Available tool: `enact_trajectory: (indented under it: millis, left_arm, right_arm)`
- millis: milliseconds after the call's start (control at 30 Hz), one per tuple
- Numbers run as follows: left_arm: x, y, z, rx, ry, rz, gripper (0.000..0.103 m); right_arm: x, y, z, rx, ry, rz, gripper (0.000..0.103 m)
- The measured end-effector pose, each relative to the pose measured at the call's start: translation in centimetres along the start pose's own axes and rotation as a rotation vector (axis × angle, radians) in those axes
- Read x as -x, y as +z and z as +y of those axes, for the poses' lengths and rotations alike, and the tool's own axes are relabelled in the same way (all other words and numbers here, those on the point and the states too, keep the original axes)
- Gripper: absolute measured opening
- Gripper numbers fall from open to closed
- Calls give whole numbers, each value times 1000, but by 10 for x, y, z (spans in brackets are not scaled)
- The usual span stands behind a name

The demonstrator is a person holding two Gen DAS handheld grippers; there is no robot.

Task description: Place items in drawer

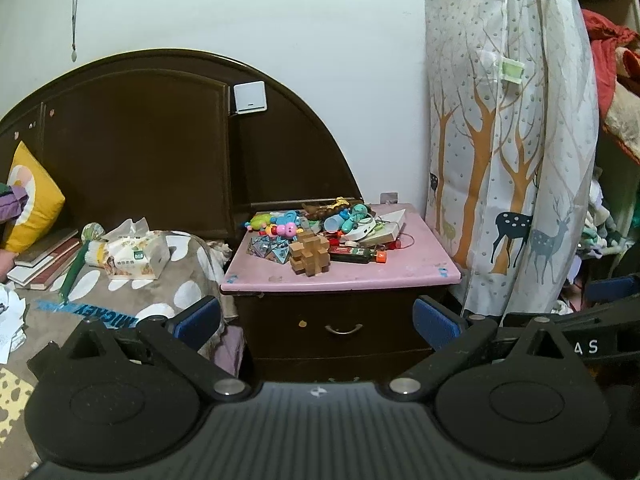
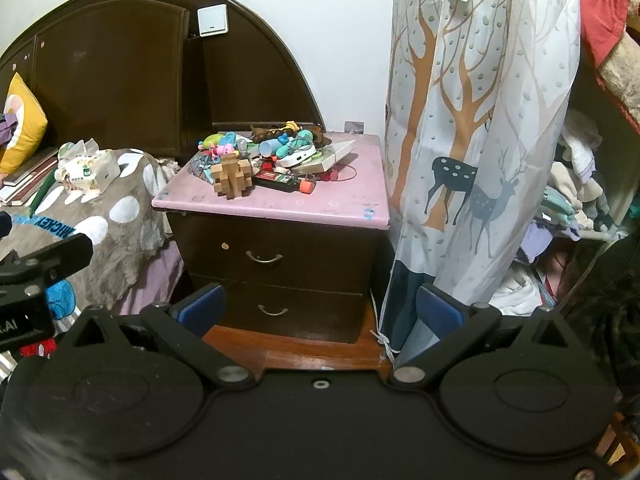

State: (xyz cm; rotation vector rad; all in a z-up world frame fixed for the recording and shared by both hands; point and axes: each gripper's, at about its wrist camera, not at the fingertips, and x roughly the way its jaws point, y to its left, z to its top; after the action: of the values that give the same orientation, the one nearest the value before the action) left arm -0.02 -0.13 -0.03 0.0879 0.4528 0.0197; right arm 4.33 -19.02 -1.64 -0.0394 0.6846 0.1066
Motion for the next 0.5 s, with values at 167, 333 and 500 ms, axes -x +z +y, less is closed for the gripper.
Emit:
enact_trajectory:
  millis: [167, 333, 500]
  left_arm:
    - [-3, 0, -2, 18, -8, 10, 103]
    - [1, -1, 3, 30, -10, -6, 103]
    - [2, -6, 3, 32, -8, -3, 103]
  right_arm:
    - [1, -2, 2, 0, -1, -1, 103]
    - [1, -4, 4, 0, -1, -1, 103]
    - [2, -5, 5, 0, -2, -2, 103]
